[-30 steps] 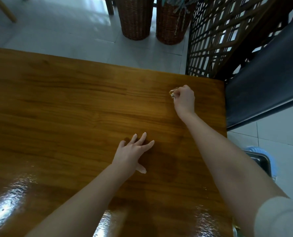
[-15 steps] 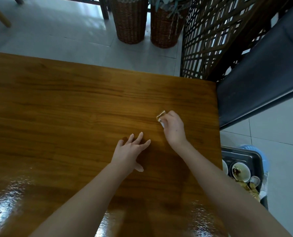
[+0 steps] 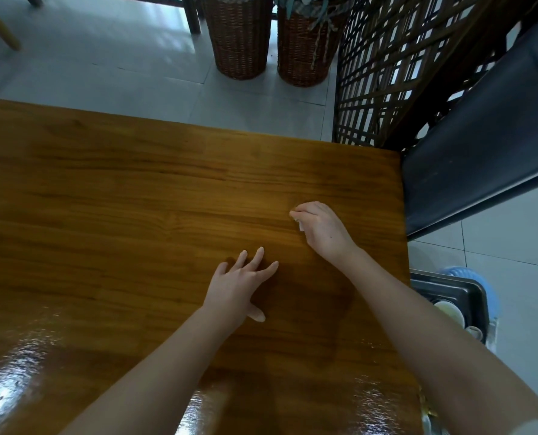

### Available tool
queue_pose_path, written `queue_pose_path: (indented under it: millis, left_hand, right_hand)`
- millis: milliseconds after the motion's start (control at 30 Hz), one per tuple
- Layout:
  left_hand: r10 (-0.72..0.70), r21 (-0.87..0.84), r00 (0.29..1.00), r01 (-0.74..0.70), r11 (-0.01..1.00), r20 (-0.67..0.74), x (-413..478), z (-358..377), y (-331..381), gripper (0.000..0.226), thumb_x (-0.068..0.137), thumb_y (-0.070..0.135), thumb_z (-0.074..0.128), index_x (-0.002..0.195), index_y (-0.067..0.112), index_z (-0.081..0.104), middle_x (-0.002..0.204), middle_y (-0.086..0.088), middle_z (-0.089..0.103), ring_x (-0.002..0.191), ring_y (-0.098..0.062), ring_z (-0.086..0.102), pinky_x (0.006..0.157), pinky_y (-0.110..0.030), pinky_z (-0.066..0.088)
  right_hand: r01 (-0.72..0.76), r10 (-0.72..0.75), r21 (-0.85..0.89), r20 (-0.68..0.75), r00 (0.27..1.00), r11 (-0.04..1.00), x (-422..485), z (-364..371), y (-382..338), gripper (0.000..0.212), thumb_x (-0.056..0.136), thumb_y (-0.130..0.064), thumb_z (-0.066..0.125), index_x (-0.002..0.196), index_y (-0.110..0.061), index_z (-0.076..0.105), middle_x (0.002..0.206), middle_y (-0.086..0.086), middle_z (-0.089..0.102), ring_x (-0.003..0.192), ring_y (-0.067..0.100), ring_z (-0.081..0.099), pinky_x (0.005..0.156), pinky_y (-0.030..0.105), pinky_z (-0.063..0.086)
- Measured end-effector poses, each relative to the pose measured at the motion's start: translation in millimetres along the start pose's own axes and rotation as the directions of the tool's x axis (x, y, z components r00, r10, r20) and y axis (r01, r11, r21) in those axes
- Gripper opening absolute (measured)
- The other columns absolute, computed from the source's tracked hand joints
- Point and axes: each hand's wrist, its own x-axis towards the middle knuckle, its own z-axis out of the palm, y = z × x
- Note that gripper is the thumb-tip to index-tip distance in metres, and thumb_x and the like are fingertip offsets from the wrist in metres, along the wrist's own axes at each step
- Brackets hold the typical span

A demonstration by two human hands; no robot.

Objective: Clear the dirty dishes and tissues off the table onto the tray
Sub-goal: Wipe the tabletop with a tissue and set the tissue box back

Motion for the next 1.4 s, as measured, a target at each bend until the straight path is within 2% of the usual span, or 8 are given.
queue_pose_path:
  millis: [233,433,633,767,933,1067,1267,1400]
  left_hand:
    - [0.006,-0.019,0.999,-0.005,1.000,0.033,1,0,-2,0.110,0.073,0.040,0.078,0.149,0.044,-0.001,0.160,0.004,-0.014,0.147,-0.026,-0.010,0.116,-0.053,0.008]
    - [0.014,-0.022,1.000,-0.014,1.000,0.017,2,3,-4,0.109,0.073,0.040,0.078,0.149,0.044,-0.001,0.160,0.005,-0.013,0.147,-0.026,-0.009,0.116,-0.054,0.009]
    - [0.016,-0.024,1.000,-0.016,1.000,0.000,2,3,-4,0.110,0.072,0.040,0.078,0.149,0.044,0.000,0.160,0.005,-0.012,0.147,-0.025,-0.008,0.116,-0.053,0.008]
    - [0.018,-0.017,1.000,-0.018,1.000,-0.006,1,3,-3,0.110,0.073,0.040,0.078,0.149,0.043,-0.001,0.160,0.004,-0.012,0.147,-0.026,-0.008,0.116,-0.052,0.008]
    - [0.020,-0.002,1.000,-0.020,1.000,0.003,2,2,-3,0.110,0.073,0.042,0.078,0.149,0.043,-0.001,0.160,0.004,-0.012,0.147,-0.026,-0.008,0.116,-0.053,0.008]
    - [0.025,-0.006,1.000,-0.025,1.000,0.017,4,3,-4,0.110,0.072,0.043,0.078,0.149,0.043,-0.001,0.160,0.004,-0.012,0.147,-0.026,-0.008,0.116,-0.054,0.008]
    - [0.023,-0.013,0.998,-0.023,1.000,0.055,5,2,-5,0.111,0.073,0.044,0.077,0.149,0.044,-0.004,0.159,0.004,-0.016,0.146,-0.026,-0.011,0.116,-0.054,0.006]
    - [0.011,-0.015,0.998,-0.010,1.000,0.066,4,1,-4,0.110,0.074,0.044,0.076,0.148,0.044,-0.004,0.159,0.005,-0.018,0.146,-0.026,-0.012,0.116,-0.054,0.005]
  right_hand:
    - [-0.242,0.245,0.040,-0.132,0.961,0.970,36,-16,32,0.027,0.087,-0.001,0.060,0.113,-0.007,0.066,0.108,0.008,0.062,0.100,0.022,0.055,0.091,0.030,0.044]
    - [-0.563,0.593,0.190,-0.205,0.778,0.804,47,-35,69,0.026,0.096,-0.014,0.050,0.117,-0.007,0.063,0.112,0.011,0.057,0.103,0.022,0.053,0.091,0.031,0.045]
    - [-0.491,0.497,0.149,-0.004,0.868,0.858,22,-32,57,0.043,0.096,-0.005,0.045,0.139,-0.007,0.043,0.125,0.009,0.043,0.113,0.020,0.042,0.098,0.030,0.039]
    - [-0.383,0.391,0.220,0.006,0.920,0.897,10,-20,39,0.042,0.092,-0.001,0.051,0.133,-0.009,0.051,0.109,-0.004,0.047,0.101,0.006,0.044,0.088,0.020,0.040]
    - [-0.407,0.439,0.296,-0.049,0.897,0.864,32,-12,27,0.028,0.089,-0.003,0.059,0.116,-0.008,0.065,0.098,-0.011,0.051,0.091,0.005,0.050,0.072,0.008,0.038]
    - [-0.438,0.473,0.239,-0.113,0.874,0.867,63,-11,26,0.025,0.087,-0.009,0.064,0.112,-0.008,0.067,0.103,-0.002,0.056,0.093,0.008,0.048,0.081,0.019,0.041]
    - [-0.539,0.571,0.206,-0.152,0.807,0.816,95,-16,34,0.018,0.089,-0.015,0.063,0.105,-0.009,0.068,0.108,0.005,0.062,0.100,0.015,0.054,0.083,0.019,0.036]
    - [-0.626,0.665,0.229,-0.193,0.721,0.745,104,-25,36,0.019,0.089,-0.018,0.064,0.105,-0.008,0.068,0.110,0.008,0.065,0.101,0.018,0.060,0.086,0.026,0.048]
